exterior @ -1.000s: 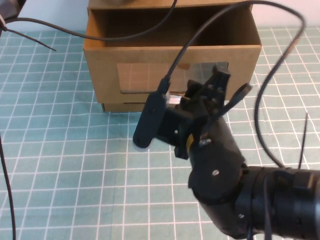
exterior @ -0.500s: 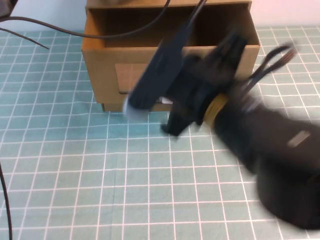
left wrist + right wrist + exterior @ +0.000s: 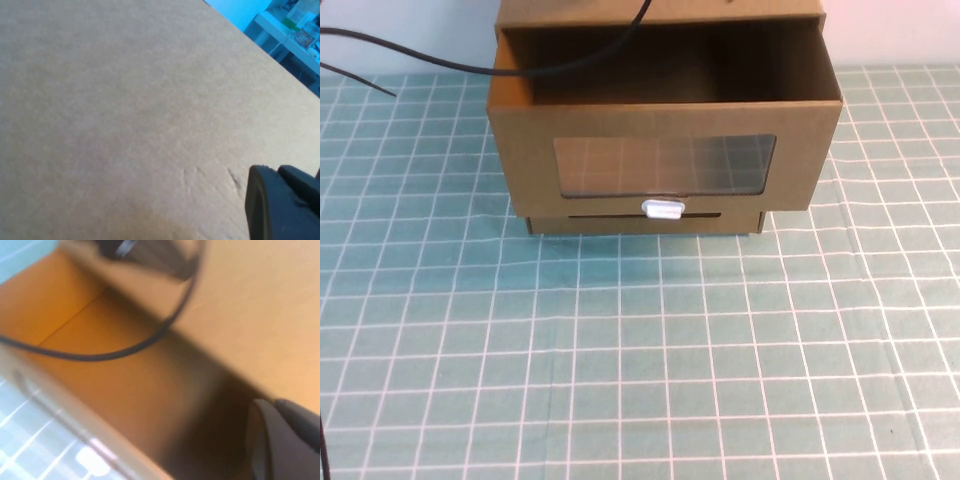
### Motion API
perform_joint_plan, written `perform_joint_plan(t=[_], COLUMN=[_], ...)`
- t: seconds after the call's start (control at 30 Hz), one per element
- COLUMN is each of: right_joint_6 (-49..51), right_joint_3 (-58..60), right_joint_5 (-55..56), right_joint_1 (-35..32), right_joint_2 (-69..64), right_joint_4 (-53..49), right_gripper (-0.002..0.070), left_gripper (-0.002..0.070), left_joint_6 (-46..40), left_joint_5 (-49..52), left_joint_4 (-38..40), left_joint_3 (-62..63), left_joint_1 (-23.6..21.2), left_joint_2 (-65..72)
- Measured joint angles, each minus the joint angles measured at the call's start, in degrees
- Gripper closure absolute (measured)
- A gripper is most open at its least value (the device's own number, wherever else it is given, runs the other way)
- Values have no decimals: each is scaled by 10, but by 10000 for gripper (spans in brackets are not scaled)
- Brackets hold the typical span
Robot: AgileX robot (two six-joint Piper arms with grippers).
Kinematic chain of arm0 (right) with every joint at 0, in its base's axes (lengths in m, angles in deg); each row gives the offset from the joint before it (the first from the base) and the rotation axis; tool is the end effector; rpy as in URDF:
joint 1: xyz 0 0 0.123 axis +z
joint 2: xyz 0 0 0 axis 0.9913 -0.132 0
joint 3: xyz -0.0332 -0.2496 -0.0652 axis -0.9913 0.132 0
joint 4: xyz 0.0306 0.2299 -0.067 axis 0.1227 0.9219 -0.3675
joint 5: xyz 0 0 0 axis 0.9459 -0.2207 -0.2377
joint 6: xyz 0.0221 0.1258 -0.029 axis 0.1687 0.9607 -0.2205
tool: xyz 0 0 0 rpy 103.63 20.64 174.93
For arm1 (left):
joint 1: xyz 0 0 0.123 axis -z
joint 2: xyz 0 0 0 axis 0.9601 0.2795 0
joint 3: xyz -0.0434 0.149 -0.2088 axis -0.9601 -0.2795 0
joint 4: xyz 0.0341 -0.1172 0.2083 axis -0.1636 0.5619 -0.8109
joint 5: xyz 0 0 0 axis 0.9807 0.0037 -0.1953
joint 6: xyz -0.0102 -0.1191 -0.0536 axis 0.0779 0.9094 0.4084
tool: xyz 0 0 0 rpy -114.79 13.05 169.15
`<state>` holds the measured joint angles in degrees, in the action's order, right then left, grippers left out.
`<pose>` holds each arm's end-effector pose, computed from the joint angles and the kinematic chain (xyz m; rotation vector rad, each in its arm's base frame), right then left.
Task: Open the shoe box
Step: 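Pull the top drawer of the cardboard box fully open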
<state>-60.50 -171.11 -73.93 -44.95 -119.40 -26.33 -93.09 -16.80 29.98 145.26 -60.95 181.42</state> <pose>0.3078 0.2060 0.4424 -0.7855 2.0098 0.0725 0.4294 -0.1892 0.3695 0.6998 2.0088 -0.9156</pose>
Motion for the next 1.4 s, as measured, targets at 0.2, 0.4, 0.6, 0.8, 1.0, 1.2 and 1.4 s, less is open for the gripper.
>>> perform_joint_plan(t=[0.2,0.4,0.6,0.8,1.0,1.2,1.4], right_joint_6=[-34,-34,-30,-41,-56,-76,-119], right_joint_3=[-92,-94,-94,-94,-94,-77,-77], right_joint_5=[-53,-67,-60,-70,-71,-71,-74], right_joint_1=[-41,-42,-42,-43,-43,-43,-43], right_joint_2=[-123,-189,-212,-213,-206,-181,-168], right_joint_4=[112,100,100,137,219,242,177], right_gripper=[689,689,689,689,689,689,689], left_gripper=[676,677,677,677,677,677,677], left_joint_6=[0,0,0,0,0,0,0], left_joint_5=[2,5,5,3,-1,-2,-2], left_joint_4=[-1,-1,-1,-1,-4,-4,-4], left_joint_3=[0,-1,-2,-2,-2,-2,-2], left_joint_1=[0,0,0,0,0,0,0], left_joint_2=[1,1,1,1,1,1,1])
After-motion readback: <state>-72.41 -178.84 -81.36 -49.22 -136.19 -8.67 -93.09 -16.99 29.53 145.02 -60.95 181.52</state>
